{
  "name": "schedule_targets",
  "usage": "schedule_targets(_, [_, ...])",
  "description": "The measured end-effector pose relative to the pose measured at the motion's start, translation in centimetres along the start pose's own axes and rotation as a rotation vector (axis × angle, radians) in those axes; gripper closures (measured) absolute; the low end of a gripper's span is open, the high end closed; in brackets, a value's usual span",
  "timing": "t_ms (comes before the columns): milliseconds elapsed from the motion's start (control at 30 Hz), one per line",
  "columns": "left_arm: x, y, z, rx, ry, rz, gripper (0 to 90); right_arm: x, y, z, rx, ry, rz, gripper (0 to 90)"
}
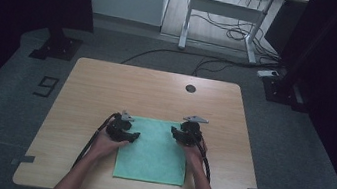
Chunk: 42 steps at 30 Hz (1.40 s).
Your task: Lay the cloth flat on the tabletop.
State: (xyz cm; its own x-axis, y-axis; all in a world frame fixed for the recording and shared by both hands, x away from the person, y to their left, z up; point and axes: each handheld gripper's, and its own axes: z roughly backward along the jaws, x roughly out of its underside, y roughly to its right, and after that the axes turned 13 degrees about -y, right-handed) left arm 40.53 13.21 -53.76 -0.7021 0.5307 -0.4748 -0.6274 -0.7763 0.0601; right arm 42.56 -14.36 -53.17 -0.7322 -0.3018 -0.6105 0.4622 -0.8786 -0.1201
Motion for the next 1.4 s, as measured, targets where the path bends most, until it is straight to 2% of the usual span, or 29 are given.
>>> schedule_targets(33, [0.0, -0.1, 0.0, 0.005, 0.001, 0.005, 46.1, 0.0, -0.5, 0.4, -0.010, 0.008, 0.014, 54.3])
schedule_targets(67, [0.0, -0.1, 0.0, 0.006, 0.002, 0.006, 46.2, 0.1, -1.5, 1.0, -0.040, 0.013, 0.037, 54.4])
schedule_targets(133, [0.1, 0.0, 0.0, 0.001, 0.006, 0.005, 46.2, 0.2, -3.0, 1.5, -0.082, -0.003, 0.068, 54.4])
schedule_targets(200, [0.2, 0.0, 0.0, -0.002, 0.013, 0.009, 46.2, 0.8, -5.0, 1.8, -0.093, -0.007, 0.102, 54.4])
schedule_targets(267, [0.2, 0.1, -0.1, -0.002, 0.019, 0.016, 46.2, 1.3, -6.4, 1.7, -0.103, -0.018, 0.113, 53.9])
schedule_targets(400, [0.4, 0.1, 0.0, -0.014, 0.021, 0.012, 47.6, 3.0, -8.0, 1.4, -0.166, -0.036, 0.133, 53.0])
schedule_targets(433, [0.4, 0.1, 0.0, -0.014, 0.021, 0.012, 47.6, 3.6, -8.2, 1.3, -0.159, -0.053, 0.148, 52.2])
schedule_targets(500, [0.5, 0.0, 0.1, -0.011, 0.020, 0.015, 47.7, 4.5, -8.2, 1.4, -0.127, -0.063, 0.161, 51.6])
schedule_targets(567, [0.5, 0.0, 0.1, -0.009, 0.021, 0.019, 48.3, 5.6, -7.7, 1.6, -0.130, -0.073, 0.151, 50.5])
schedule_targets(800, [0.4, 0.1, 0.1, -0.018, 0.016, 0.020, 48.4, 10.0, -6.8, 4.1, -0.035, -0.015, 0.210, 48.5])
schedule_targets(933, [0.3, 0.2, 0.1, -0.023, 0.011, 0.024, 48.4, 11.4, -6.4, 5.2, -0.030, -0.013, 0.221, 51.4])
schedule_targets(1067, [0.2, 0.2, 0.0, -0.026, 0.004, 0.023, 48.4, 11.8, -5.8, 5.6, -0.044, -0.015, 0.218, 55.9])
schedule_targets(1233, [-0.7, -0.1, -0.4, -0.028, -0.002, 0.024, 48.4, 10.9, -4.9, 5.2, -0.046, -0.026, 0.207, 58.2])
schedule_targets(1333, [-1.2, -0.2, -0.6, -0.030, -0.003, 0.026, 48.4, 10.5, -3.7, 5.2, -0.039, -0.026, 0.153, 58.1])
schedule_targets(1400, [-1.2, -0.2, -0.6, -0.030, -0.005, 0.026, 48.3, 10.8, -3.3, 5.5, -0.030, -0.028, 0.131, 56.2])
